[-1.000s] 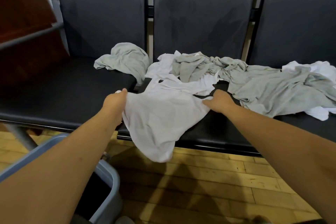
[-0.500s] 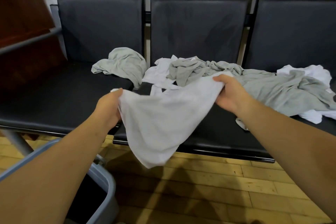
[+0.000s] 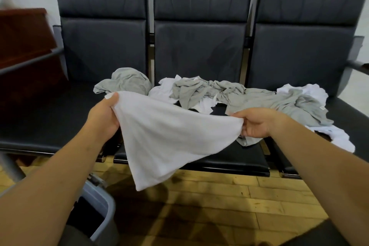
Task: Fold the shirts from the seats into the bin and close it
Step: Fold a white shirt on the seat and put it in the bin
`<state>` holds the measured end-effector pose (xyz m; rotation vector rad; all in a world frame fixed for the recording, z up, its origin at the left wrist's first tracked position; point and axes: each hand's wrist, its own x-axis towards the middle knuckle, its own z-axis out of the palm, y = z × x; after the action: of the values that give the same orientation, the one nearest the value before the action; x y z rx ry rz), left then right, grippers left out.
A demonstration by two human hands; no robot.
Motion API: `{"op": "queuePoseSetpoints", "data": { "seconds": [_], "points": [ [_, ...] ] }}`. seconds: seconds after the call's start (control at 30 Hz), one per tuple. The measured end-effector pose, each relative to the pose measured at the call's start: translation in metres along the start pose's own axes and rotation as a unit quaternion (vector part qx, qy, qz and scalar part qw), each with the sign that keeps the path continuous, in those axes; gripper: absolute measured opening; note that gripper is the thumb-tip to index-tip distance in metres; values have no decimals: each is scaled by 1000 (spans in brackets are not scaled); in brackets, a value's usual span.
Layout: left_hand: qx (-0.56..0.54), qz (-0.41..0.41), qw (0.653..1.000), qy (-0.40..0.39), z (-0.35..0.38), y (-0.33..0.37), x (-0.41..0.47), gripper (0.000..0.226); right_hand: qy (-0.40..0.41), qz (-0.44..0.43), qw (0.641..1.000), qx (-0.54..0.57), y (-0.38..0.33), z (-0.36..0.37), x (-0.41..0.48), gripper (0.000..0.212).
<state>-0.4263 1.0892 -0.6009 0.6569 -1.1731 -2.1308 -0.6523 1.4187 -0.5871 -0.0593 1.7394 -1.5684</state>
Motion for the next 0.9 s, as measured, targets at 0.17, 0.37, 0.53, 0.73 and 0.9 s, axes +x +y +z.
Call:
{"op": "queuePoseSetpoints", "data": {
  "seconds": [0.17, 0.37, 0.53, 0.73, 0.9],
  "points": [
    [9, -8, 999, -35, 23, 6, -13, 43, -21, -146, 962, 228, -7, -6, -13, 36],
    [84, 17, 995, -47, 55, 42, -16, 43, 2, -160, 970, 182, -35, -8, -35, 35],
    [171, 78, 980, -63, 82, 99, -16, 29, 12, -235, 943, 235, -86, -25, -58, 33],
    [273, 101, 956, -28, 108, 163, -16, 38, 115, -256, 958, 65, -136, -32, -95, 13],
    [240, 98, 965, -28, 128, 183, -19, 20, 48, -203, 961, 179, -160, -33, -111, 14]
  ]
}}
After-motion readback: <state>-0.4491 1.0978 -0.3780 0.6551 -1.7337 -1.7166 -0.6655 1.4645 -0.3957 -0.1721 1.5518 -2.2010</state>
